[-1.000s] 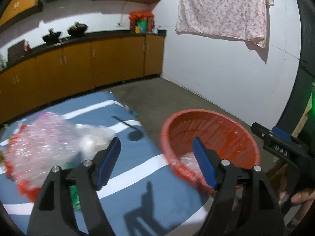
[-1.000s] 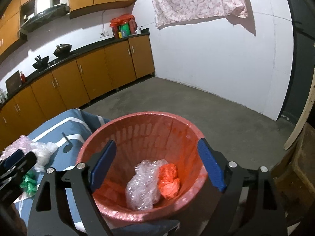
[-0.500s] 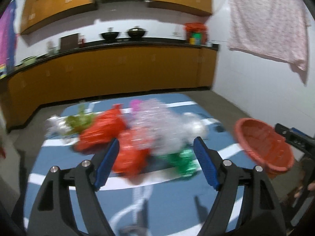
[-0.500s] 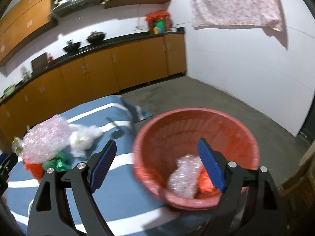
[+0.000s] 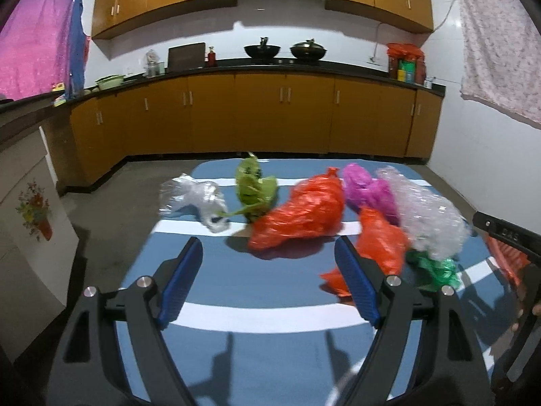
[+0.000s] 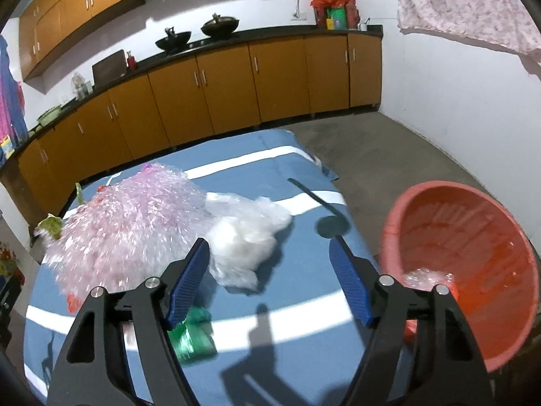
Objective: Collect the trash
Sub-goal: 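Move both open tools back over the trash on the table, then grasp the white plastic bag with the right tool while the left tool grasps a clear bag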
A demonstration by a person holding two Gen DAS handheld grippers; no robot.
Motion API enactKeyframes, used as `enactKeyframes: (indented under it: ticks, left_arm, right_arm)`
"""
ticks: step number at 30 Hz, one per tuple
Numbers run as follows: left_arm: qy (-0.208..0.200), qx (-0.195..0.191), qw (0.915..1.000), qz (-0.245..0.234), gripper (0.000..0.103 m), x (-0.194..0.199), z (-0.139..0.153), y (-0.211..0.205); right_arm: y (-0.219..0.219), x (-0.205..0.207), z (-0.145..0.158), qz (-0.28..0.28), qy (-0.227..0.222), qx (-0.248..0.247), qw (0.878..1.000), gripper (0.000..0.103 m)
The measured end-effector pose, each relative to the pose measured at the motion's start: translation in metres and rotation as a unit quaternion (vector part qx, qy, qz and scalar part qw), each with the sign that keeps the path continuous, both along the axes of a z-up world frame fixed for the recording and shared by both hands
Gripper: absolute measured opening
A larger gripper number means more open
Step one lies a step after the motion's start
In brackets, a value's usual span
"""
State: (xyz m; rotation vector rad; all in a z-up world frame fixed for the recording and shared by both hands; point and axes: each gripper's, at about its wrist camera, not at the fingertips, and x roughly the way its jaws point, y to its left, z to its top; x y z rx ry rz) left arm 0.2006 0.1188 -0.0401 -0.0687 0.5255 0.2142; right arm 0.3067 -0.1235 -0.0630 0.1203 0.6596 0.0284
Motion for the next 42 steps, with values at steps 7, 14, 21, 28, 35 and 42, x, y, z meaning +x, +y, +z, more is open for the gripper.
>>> enactKeyframes:
  ticks: [7,14,21,28,35,42]
  left_arm:
    - [0.003,0.001,1.0000,0.007,0.079,0.011,-0.006,0.018]
    - [0.010,-0.003,0.9999,0.000,0.079,0.025,-0.014,0.022]
    - [0.011,-0.007,0.9999,0.007,0.079,0.029,-0.017,0.029]
    - [0.015,-0.030,0.9970,0.070,0.079,0.047,-0.015,0.080]
    - [0.034,-0.045,0.9932,0.102,0.078,0.103,-0.014,0.117]
    - [0.091,-0.040,0.9895,0.105,0.075,0.159,-0.032,0.125]
  right_arm:
    - [0.012,0.027,-0.018,0.001,0.033,-0.014,0.999,0.073]
    - [0.014,0.036,-0.029,0.012,0.058,-0.023,0.998,0.061]
    - [0.011,0.030,-0.029,0.020,0.061,-0.014,0.998,0.038]
    - [0.004,0.013,-0.026,0.012,0.046,-0.023,0.999,0.037]
    - [0.004,0.005,-0.022,0.015,0.036,-0.046,0.998,0.037]
    - [0.003,0.008,-0.019,0.018,0.034,-0.059,0.998,0.037]
